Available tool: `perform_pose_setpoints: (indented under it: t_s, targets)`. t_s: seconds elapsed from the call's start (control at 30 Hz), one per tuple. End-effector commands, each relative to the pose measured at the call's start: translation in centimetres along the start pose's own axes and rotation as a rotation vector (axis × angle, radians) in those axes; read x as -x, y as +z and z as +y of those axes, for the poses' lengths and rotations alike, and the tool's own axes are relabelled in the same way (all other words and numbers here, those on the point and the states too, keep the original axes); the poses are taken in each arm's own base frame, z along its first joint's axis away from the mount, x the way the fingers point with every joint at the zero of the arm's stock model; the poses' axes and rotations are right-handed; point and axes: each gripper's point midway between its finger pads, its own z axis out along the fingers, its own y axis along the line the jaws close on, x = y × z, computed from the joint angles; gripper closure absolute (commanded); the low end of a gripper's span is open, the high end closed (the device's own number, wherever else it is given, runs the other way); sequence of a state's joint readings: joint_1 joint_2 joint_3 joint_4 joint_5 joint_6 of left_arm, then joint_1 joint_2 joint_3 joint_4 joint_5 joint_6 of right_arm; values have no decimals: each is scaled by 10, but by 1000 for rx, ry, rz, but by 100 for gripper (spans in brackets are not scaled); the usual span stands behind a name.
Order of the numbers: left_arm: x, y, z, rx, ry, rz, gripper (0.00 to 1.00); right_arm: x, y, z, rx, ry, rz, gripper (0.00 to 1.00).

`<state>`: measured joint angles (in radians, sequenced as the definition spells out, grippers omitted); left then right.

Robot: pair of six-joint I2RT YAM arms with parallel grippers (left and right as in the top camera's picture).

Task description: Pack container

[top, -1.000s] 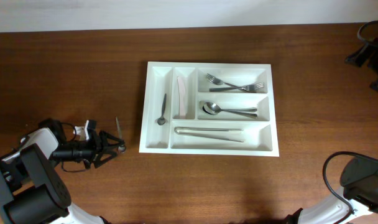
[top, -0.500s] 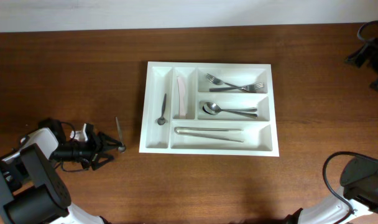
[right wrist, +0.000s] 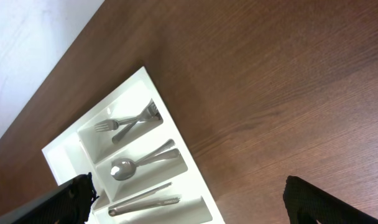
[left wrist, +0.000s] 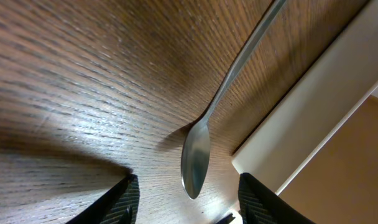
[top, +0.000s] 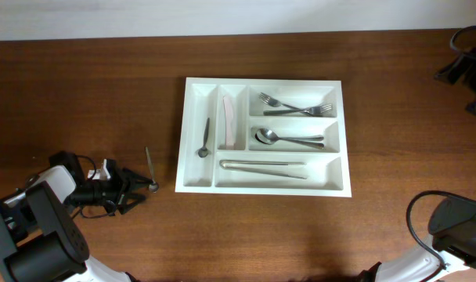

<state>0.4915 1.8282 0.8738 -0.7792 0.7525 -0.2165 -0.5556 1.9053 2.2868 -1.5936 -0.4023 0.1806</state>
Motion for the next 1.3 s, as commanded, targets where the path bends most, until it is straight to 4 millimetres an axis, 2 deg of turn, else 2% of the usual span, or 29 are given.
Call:
perform_pose_setpoints:
  t_s: [0.0,0.13,0.27,0.7,0.87,1.07,1.27]
  targets:
    - [-2,6,16,52,-33,0,47,-1,2,0,7,5,9,1]
    - [1,6,16,56,-38,-9,47,-1,2,0,7,5,9,1]
    - [2,6,17,64,-51,-15,53,-1,2,0,7,5,9,1]
    - [-1,21,9,107,-54,-10,53,-1,2,0,7,5,9,1]
    - [0,21,12,123,-72,-15,54,-1,2,0,7,5,9,1]
    - [0,20,14,138,-77,-18,74,-1,2,0,7,5,9,1]
    - [1,20,17,152,-76,-23,83,-1,2,0,7,5,9,1]
